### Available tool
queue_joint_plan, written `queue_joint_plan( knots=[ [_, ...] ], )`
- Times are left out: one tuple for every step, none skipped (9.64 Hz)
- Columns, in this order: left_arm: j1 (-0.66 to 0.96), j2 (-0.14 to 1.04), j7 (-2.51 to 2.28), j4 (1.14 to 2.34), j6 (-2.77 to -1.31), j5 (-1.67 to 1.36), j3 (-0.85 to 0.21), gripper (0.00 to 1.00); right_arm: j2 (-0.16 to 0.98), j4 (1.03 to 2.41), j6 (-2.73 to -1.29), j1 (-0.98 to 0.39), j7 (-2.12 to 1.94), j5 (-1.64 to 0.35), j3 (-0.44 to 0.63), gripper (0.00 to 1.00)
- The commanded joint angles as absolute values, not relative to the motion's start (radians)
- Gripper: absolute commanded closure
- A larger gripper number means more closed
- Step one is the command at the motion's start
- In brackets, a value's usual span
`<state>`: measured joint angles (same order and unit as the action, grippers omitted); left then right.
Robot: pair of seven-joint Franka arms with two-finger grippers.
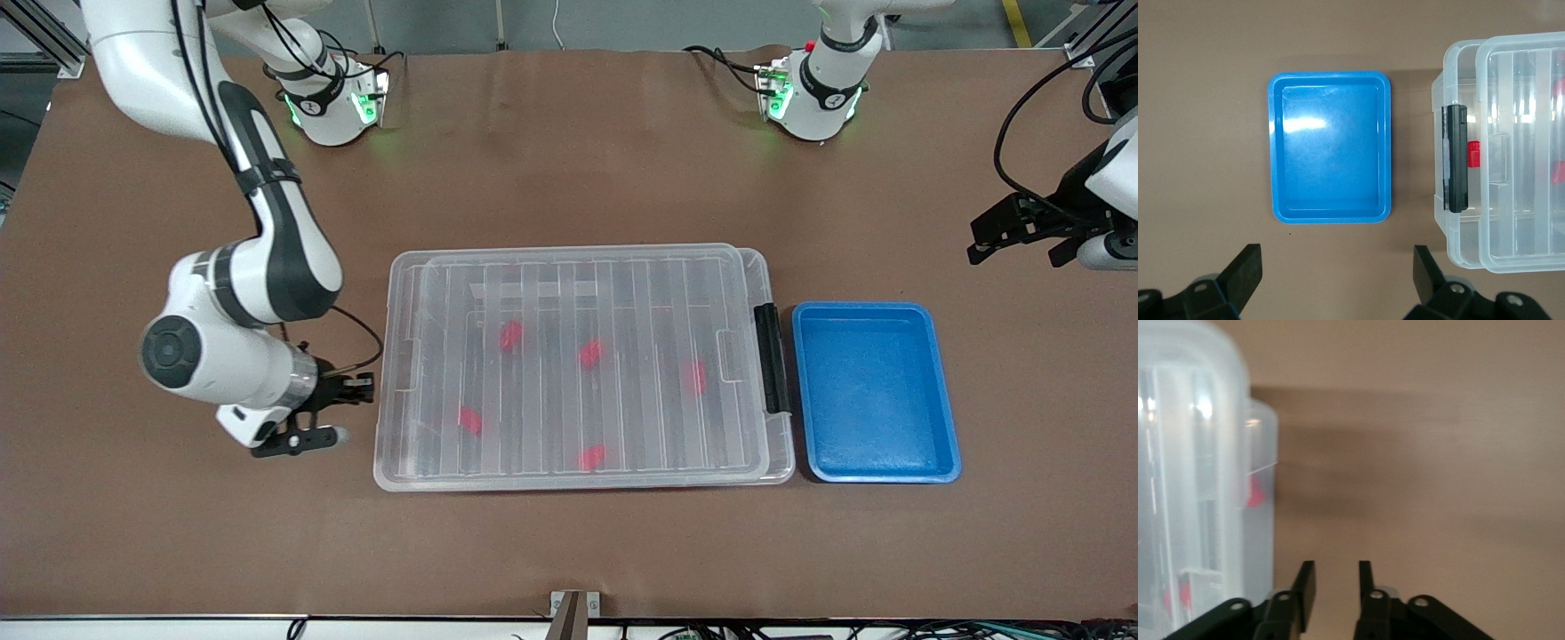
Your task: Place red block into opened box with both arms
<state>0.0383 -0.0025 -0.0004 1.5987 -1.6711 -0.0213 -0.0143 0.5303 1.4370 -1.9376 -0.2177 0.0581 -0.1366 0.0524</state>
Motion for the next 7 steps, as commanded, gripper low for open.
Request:
queue_joint_plan(
  knots=[
    [0.043,0.020,0.015,1.595,-1.649,-0.025,-0.006,0.00,0.347,1.473,-1.817,-0.129,0.258,0.006,0.017,0.00],
    [0.043,0.018,0.017,1.595,-1.648,-0.025,-0.006,0.00,0.287,1.479,-1.759,-0.080,0.318,0.033,0.012,0.00],
    [0.044,0.018,0.015,1.595,-1.647,-0.025,-0.006,0.00,0.219,1.489,-1.720,0.014,0.318,0.032,-0.033,0.00],
    [0.044,0.018,0.011,1.595,-1.647,-0.025,-0.006,0.00,0.124,1.520,-1.647,0.068,0.299,0.032,-0.057,0.00],
    [0.043,0.015,0.017,1.595,-1.646,-0.025,-0.006,0.00,0.027,1.558,-1.562,0.078,0.211,0.026,-0.045,0.00],
    [0.043,0.014,0.018,1.595,-1.646,-0.023,-0.006,0.00,-0.068,1.621,-1.528,0.078,0.159,0.025,-0.007,0.00],
    [0.043,0.014,0.018,1.597,-1.635,-0.023,-0.006,0.00,-0.118,1.659,-1.523,0.078,0.082,0.025,0.018,0.00]
  ],
)
